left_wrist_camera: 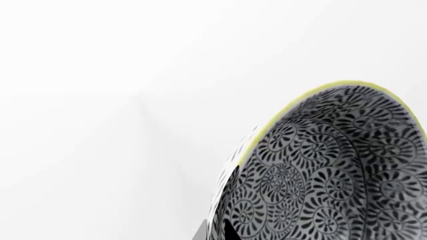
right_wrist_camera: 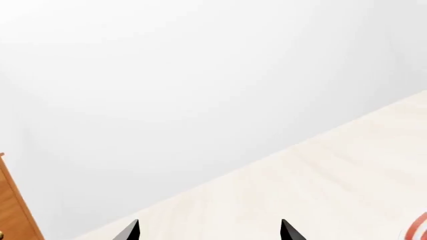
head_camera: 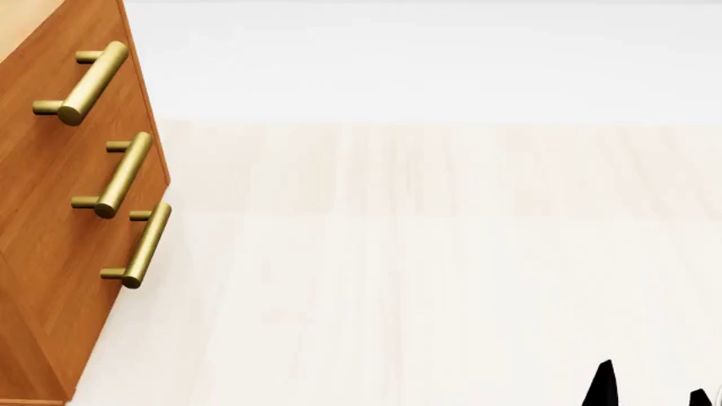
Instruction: Put the bowl on top of the cabinet.
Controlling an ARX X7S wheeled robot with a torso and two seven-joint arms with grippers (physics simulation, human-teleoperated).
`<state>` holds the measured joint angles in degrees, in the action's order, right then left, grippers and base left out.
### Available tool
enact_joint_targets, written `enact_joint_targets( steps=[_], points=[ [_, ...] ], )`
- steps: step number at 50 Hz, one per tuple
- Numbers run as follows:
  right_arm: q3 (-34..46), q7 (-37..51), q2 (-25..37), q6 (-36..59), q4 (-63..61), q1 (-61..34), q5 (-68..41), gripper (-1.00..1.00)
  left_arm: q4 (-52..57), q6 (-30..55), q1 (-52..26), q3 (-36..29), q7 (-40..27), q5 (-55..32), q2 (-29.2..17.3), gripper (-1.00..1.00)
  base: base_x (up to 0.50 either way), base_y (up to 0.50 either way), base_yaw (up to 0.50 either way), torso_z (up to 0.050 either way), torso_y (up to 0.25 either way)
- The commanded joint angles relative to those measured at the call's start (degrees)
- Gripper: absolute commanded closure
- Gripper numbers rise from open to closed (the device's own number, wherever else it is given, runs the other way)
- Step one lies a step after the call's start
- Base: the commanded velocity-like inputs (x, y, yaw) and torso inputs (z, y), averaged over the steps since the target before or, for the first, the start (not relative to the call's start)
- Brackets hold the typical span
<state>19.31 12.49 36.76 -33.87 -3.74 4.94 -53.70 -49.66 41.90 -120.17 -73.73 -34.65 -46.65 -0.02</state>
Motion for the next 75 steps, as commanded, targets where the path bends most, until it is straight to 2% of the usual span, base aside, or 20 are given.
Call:
enact_joint_targets(
  steps=[1,15,28,37,41,47,52,56,60,70,75],
  points=[
    [0.3,0.6,-0.5,1.0,1.0,-1.1,0.9,-1.00,-11.4,-10.4,-4.3,-11.9,-1.5,-14.1,0.0,1.00,0.00,0.00,0.00,0.000,0.000],
    [0.1,0.7,-0.6,1.3,1.4,-1.4,0.9,-1.00,-18.5,-12.8,-5.7,-11.2,1.6,-24.7,0.0,1.00,0.00,0.00,0.00,0.000,0.001],
    [0.5,0.4,-0.9,2.1,1.6,-2.1,1.1,-1.00,-24.2,-11.6,-7.1,-10.0,5.5,-36.4,0.0,1.00,0.00,0.00,0.00,0.000,0.001],
    [0.3,0.3,-0.9,2.0,1.4,-1.8,1.0,-1.00,-25.3,-8.6,-6.6,-1.2,0.9,-41.7,-2.7,1.00,0.00,0.00,0.00,0.000,0.000],
    [0.3,0.2,-0.9,2.2,1.7,-2.0,0.8,-1.00,-25.3,-8.6,-6.4,0.5,0.8,-41.9,-3.1,1.00,0.00,0.00,0.00,0.000,0.000],
    [0.5,0.4,-1.1,2.5,1.9,-2.4,1.4,-1.00,-25.3,-10.4,-5.7,4.4,-5.4,-44.7,-4.3,1.00,0.00,0.00,0.00,0.000,0.002],
    [0.4,0.9,-1.3,2.6,2.0,-2.5,1.7,-1.00,-25.3,-11.1,-4.7,4.5,-7.7,-48.7,-5.7,1.00,0.00,0.00,0.00,0.000,0.000],
    [0.1,1.3,-1.2,2.2,1.6,-2.1,2.0,-1.00,-25.3,-12.6,-4.8,1.9,-5.9,-55.0,-6.5,1.00,0.00,0.00,0.00,0.000,0.000],
    [0.4,1.4,-1.4,2.5,1.7,-2.3,2.7,-1.00,-25.3,-14.5,-4.8,-6.0,-5.4,-64.9,-7.0,1.00,0.00,0.00,0.00,0.000,0.000],
    [0.6,1.6,-1.6,2.8,1.8,-2.5,3.3,-1.00,-25.3,-22.0,-6.0,-39.2,-4.6,-100.4,-7.7,1.00,0.00,0.00,0.00,0.001,0.001],
    [0.6,1.6,-1.7,2.9,1.9,-2.6,3.5,-1.00,-25.3,-27.2,-6.8,-50.4,-7.8,-112.4,-7.7,1.00,0.00,0.00,0.00,0.000,0.000]
  ],
)
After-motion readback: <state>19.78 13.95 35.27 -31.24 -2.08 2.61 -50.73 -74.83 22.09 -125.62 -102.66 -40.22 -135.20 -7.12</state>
